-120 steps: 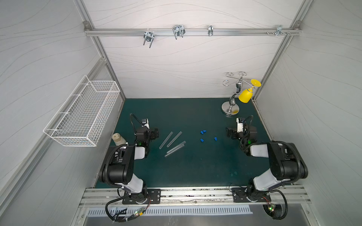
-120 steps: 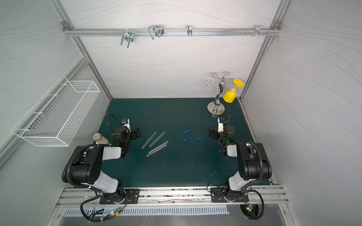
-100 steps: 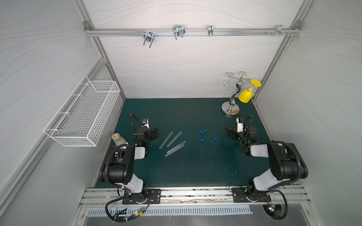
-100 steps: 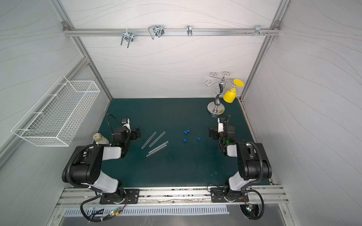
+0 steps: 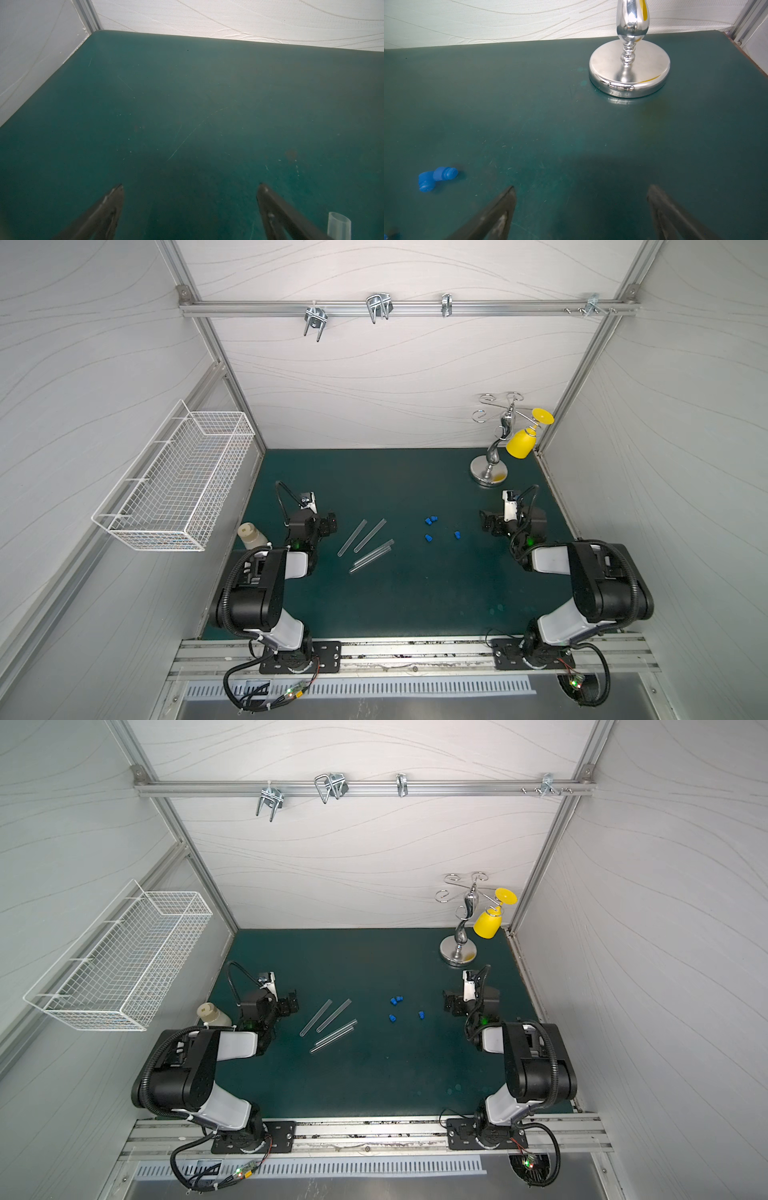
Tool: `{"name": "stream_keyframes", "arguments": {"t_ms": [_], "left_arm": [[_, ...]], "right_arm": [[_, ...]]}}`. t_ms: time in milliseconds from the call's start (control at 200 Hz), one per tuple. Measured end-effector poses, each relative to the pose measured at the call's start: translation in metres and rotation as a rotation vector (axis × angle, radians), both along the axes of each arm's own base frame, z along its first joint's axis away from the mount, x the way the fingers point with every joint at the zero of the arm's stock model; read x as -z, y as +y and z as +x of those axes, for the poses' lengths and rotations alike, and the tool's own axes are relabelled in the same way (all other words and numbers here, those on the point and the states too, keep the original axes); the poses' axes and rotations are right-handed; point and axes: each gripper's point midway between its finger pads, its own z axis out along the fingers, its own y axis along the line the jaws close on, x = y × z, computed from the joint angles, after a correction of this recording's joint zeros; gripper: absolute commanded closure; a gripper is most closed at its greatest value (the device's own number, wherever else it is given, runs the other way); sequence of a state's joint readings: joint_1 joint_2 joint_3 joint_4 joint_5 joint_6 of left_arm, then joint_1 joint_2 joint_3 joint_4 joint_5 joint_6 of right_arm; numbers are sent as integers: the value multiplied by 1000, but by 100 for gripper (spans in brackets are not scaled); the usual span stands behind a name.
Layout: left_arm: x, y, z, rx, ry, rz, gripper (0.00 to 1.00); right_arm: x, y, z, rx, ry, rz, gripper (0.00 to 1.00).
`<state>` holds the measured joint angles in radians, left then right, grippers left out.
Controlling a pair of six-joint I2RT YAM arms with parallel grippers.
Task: Insert stoppers into test tubes
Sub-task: Pick up the test tube at the center of the board.
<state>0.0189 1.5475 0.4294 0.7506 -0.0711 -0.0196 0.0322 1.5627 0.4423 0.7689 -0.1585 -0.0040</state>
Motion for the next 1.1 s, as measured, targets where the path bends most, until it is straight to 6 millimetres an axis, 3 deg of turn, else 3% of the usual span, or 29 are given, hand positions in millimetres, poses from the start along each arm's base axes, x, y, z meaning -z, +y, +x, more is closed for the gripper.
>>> {"name": "stream_keyframes", "arguments": {"t_ms": [555,675,850,975,1100], "left_arm": [[3,-4,-3,20,45,6,0],[-19,-15,7,69,89,7,0],[-86,-33,15,146,90,-6,0],[-124,-51,-1,216,110,-5,0],[-137,-70,-23,300,188,-9,0]], "right_arm": [[-4,-7,-2,55,21,-19,1],[-41,-13,-6,110,-31,-16,1],[-105,-6,-20,139,-135,49,1],[-146,1,-42,118,-181,125,1],[-176,1,-64,131,-184,220,1]]}}
